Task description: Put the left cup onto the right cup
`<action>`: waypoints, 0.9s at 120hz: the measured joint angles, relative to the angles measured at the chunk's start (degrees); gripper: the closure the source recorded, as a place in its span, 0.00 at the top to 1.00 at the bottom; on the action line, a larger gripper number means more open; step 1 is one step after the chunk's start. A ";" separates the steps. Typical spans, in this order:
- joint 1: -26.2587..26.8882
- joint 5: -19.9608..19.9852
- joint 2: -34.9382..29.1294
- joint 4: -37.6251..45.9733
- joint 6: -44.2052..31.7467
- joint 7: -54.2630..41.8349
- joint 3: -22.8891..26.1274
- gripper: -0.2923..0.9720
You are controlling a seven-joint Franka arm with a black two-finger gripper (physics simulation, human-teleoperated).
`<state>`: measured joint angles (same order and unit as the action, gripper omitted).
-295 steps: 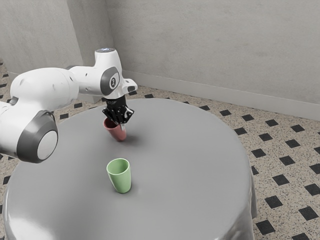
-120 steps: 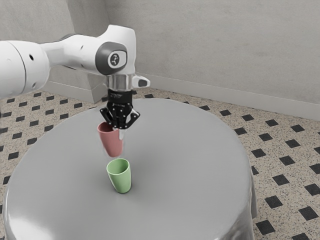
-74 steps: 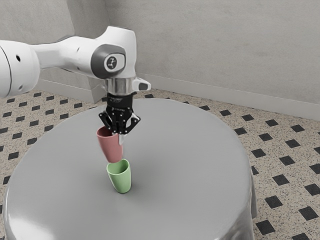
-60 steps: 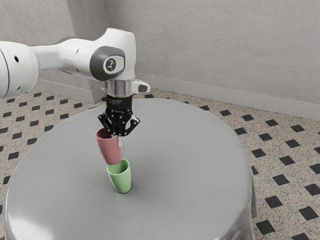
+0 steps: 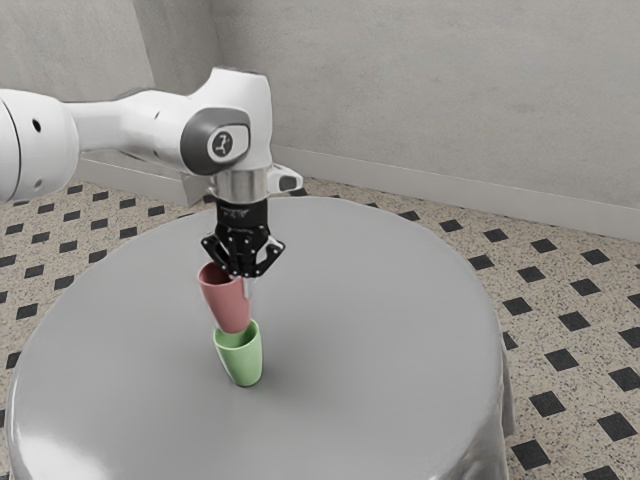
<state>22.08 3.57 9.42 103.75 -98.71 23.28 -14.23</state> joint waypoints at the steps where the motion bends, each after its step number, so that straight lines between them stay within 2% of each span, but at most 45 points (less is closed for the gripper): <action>1: 0.00 0.00 -0.01 0.03 -0.09 0.03 0.00 0.15; 108: -0.53 0.50 -1.06 4.80 -4.17 1.88 0.00 0.15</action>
<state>21.55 4.07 8.36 108.55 -102.88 25.17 -14.23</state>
